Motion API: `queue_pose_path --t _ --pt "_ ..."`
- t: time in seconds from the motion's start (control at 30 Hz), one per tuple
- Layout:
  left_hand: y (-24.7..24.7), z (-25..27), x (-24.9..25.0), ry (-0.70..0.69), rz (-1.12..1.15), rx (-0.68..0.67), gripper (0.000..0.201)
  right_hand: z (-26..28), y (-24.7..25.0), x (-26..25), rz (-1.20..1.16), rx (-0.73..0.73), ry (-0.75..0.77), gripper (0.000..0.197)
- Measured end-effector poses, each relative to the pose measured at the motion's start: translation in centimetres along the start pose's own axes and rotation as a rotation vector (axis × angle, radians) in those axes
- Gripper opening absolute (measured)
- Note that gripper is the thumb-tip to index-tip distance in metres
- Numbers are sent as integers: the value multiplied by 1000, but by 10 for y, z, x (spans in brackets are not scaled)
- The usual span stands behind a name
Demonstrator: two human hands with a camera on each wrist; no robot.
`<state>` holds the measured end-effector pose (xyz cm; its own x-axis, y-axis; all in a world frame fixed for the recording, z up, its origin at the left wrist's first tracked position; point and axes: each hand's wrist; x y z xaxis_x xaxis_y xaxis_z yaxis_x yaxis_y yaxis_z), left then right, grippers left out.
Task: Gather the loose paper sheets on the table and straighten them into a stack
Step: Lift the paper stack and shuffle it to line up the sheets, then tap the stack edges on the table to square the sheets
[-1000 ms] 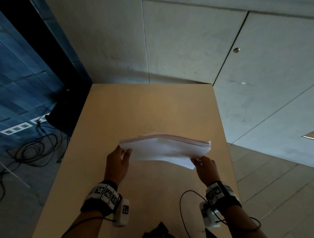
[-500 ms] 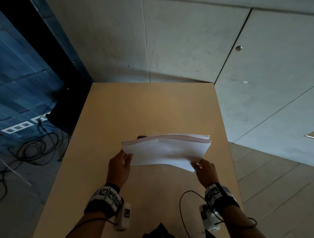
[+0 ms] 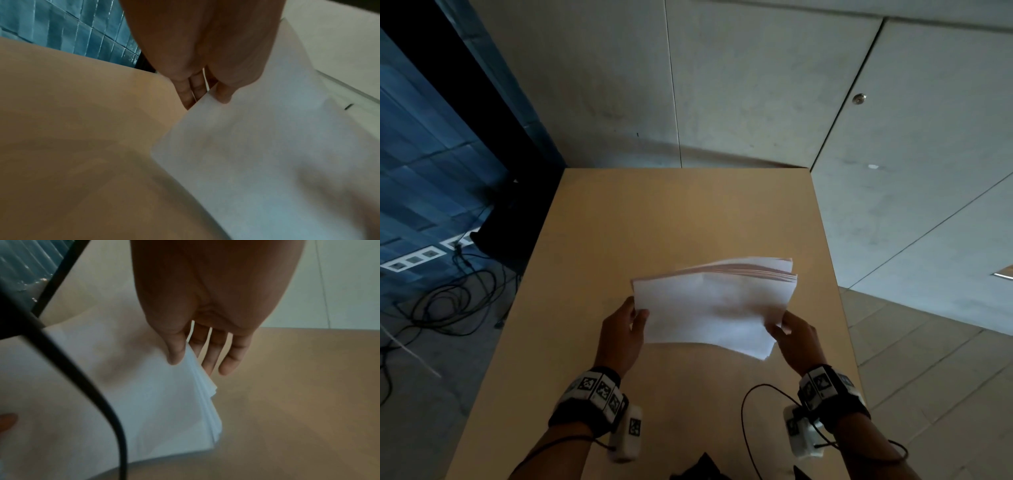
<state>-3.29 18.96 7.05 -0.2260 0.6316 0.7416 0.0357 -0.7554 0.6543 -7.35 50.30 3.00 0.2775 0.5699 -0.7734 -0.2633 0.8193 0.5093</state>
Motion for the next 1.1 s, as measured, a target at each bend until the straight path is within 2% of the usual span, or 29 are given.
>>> queue_pose_path --t 0.07,0.13,0.27,0.3,0.4,0.5,0.53,0.57,0.63,0.7,0.73,0.8,0.83,0.9,0.97,1.1 --pt "4 -5 5 24 4 -22 18 -2 4 4 45 -96 -16 25" --pt "8 -12 5 79 -7 -75 11 -4 9 9 -18 -178 -56 24" --pt "12 -20 -4 188 -83 -203 16 6 18 14 -446 -302 -254 22" --pt "12 -19 -6 193 -96 -211 15 10 17 14 -481 -317 -278 22" --pt "12 -12 1 157 -142 -207 12 21 8 17 -393 -371 -332 19" --pt "20 -7 23 60 -202 -162 19 23 2 29 -210 -454 -365 16" --pt "24 -7 31 12 -249 -143 24 24 4 28 -106 -460 -344 9" --pt "29 -7 41 -40 -294 -130 27 23 9 25 -10 -419 -311 10" --pt "40 -7 62 -138 -367 -126 28 24 23 10 132 -244 -232 47" --pt "49 -8 82 -243 -455 -142 25 30 38 -22 141 -71 -18 71" --pt "53 -8 93 -287 -499 -161 24 34 44 -42 119 -38 107 77" --pt "57 -6 116 -366 -589 -199 23 41 50 -81 85 -93 294 82" --pt "58 -5 126 -410 -632 -208 26 43 49 -95 79 -142 344 79" --pt "56 0 145 -496 -743 -209 34 42 42 -111 53 -216 369 56" --pt "54 5 159 -562 -844 -189 37 42 36 -115 25 -172 326 30" --pt "63 8 149 -627 -731 -113 29 48 29 -104 -118 -51 302 13"
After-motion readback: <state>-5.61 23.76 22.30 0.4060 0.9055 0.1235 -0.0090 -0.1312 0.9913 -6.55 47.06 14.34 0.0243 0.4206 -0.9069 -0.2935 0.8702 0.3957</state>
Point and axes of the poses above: each hand's wrist, its own z-axis away from the middle knuckle, its own y-axis out of the back of the hand, x = y × z, and after that the axes turned 6 degrees about -x, right-handed
